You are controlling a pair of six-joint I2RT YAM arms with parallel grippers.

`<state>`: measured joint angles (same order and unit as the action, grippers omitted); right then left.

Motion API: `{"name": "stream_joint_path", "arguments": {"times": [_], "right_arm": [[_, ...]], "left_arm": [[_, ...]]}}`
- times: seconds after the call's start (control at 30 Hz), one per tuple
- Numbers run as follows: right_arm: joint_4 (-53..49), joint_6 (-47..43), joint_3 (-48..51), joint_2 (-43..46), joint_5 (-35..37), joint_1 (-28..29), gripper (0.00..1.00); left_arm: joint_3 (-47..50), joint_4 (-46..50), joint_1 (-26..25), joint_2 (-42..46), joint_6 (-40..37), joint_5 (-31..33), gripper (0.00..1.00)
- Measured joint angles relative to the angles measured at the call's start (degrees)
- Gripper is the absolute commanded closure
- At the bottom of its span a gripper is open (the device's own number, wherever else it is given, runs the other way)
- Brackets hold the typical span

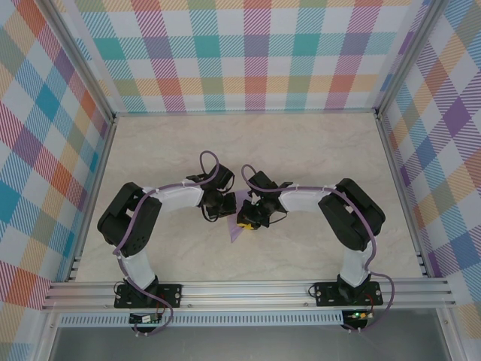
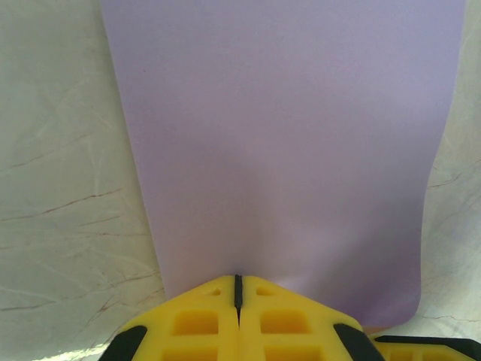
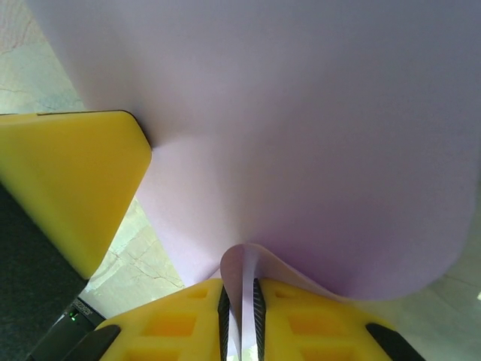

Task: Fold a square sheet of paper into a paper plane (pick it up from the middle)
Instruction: Third fold the triangle at the center of the table.

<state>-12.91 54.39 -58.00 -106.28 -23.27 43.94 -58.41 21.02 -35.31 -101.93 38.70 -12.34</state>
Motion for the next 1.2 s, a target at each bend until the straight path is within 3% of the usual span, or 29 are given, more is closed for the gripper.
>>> {"name": "stream_joint_path", "arguments": {"times": [0.23,1.2], "right_arm": [[0.0,-1.0,-0.2,0.0,-0.3,0.0,0.91],[0.1,-2.2,-1.0,-1.3,-0.9,0.0,0.92]], "left_arm": [[0.0,0.0,0.0,0.0,-0.2,0.0,0.96],[0.0,0.0,0.0,0.0,-0.6,0.0,0.96]]}}
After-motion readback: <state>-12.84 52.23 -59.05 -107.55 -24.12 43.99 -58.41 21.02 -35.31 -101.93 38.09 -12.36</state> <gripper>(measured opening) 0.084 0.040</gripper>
